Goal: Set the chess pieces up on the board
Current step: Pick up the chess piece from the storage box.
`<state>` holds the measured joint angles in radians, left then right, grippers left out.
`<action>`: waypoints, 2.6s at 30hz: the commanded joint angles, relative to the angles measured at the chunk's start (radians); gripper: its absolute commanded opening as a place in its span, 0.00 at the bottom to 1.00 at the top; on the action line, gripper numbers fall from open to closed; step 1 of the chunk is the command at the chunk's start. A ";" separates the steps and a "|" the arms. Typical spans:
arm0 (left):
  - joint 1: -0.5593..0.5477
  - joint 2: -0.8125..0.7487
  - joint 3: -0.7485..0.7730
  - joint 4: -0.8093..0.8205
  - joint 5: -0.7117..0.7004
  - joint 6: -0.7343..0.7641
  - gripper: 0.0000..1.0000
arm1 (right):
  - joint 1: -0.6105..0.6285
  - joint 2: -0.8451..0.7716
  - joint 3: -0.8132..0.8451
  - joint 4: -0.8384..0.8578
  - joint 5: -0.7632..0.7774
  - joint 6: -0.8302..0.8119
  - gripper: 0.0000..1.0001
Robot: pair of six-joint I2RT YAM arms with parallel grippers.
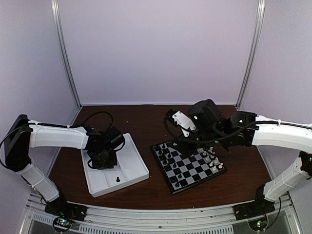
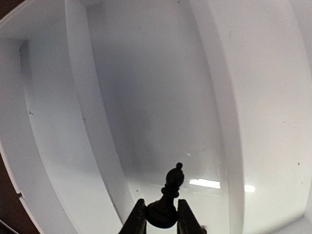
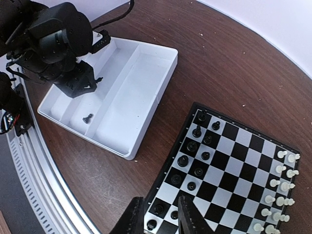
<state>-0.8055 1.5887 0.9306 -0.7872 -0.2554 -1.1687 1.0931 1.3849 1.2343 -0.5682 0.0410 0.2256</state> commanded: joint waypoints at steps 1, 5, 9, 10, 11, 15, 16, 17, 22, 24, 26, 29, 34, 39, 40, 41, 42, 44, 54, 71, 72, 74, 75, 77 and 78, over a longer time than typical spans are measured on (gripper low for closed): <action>-0.005 -0.135 -0.033 0.074 -0.035 0.198 0.18 | -0.006 0.048 -0.002 0.075 -0.097 0.050 0.27; -0.006 -0.275 -0.147 0.255 0.060 0.335 0.18 | -0.008 0.119 0.009 0.133 -0.185 0.103 0.28; -0.005 -0.409 -0.269 0.438 0.178 0.478 0.18 | -0.016 0.218 0.057 0.170 -0.291 0.170 0.29; -0.005 -0.437 -0.292 0.465 0.189 0.498 0.18 | -0.017 0.240 0.068 0.183 -0.314 0.190 0.29; -0.006 -0.461 -0.311 0.491 0.201 0.518 0.18 | -0.022 0.261 0.076 0.200 -0.335 0.210 0.29; -0.005 -0.520 -0.393 0.637 0.306 0.567 0.18 | -0.044 0.333 0.079 0.326 -0.448 0.301 0.34; -0.006 -0.525 -0.411 0.675 0.337 0.574 0.18 | -0.051 0.353 0.082 0.359 -0.480 0.327 0.34; -0.006 -0.527 -0.428 0.718 0.373 0.580 0.18 | -0.056 0.372 0.087 0.392 -0.507 0.354 0.35; -0.006 -0.496 -0.469 0.888 0.537 0.598 0.18 | -0.071 0.472 0.124 0.525 -0.632 0.458 0.34; -0.006 -0.477 -0.469 0.929 0.597 0.603 0.18 | -0.071 0.495 0.128 0.563 -0.669 0.498 0.34; -0.005 -0.458 -0.464 0.954 0.653 0.610 0.18 | -0.073 0.512 0.128 0.603 -0.691 0.522 0.35; -0.006 -0.438 -0.463 0.982 0.696 0.612 0.18 | -0.074 0.525 0.129 0.610 -0.705 0.533 0.36; -0.006 -0.429 -0.465 0.992 0.703 0.610 0.18 | -0.075 0.539 0.141 0.601 -0.718 0.534 0.34; -0.006 -0.447 -0.468 0.986 0.711 0.615 0.18 | -0.075 0.556 0.145 0.595 -0.722 0.540 0.33; -0.006 -0.452 -0.469 0.981 0.710 0.617 0.18 | -0.075 0.558 0.145 0.593 -0.722 0.540 0.33; -0.006 -0.457 -0.470 0.977 0.709 0.619 0.19 | -0.075 0.559 0.145 0.591 -0.720 0.540 0.33; -0.006 -0.463 -0.472 0.975 0.707 0.620 0.18 | -0.074 0.558 0.145 0.585 -0.715 0.538 0.33; -0.006 -0.470 -0.475 0.970 0.706 0.622 0.19 | -0.075 0.557 0.147 0.579 -0.711 0.532 0.30; -0.006 -0.475 -0.476 0.954 0.698 0.626 0.19 | -0.075 0.537 0.138 0.550 -0.704 0.514 0.32; -0.006 -0.470 -0.465 0.929 0.702 0.632 0.19 | -0.074 0.491 0.100 0.555 -0.702 0.502 0.28; -0.006 -0.472 -0.465 0.929 0.701 0.633 0.19 | -0.074 0.488 0.099 0.553 -0.701 0.500 0.28; -0.006 -0.473 -0.465 0.927 0.700 0.633 0.19 | -0.076 0.481 0.095 0.551 -0.699 0.496 0.27; -0.006 -0.472 -0.464 0.928 0.700 0.633 0.19 | -0.075 0.478 0.093 0.550 -0.699 0.495 0.25; -0.006 -0.470 -0.463 0.928 0.703 0.633 0.19 | -0.075 0.476 0.090 0.547 -0.701 0.492 0.22; -0.006 -0.469 -0.463 0.929 0.703 0.633 0.19 | -0.075 0.474 0.088 0.546 -0.701 0.492 0.20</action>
<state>-0.8070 1.1271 0.4637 0.1242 0.4320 -0.5533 1.0210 1.9057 1.3403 -0.0273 -0.6582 0.7292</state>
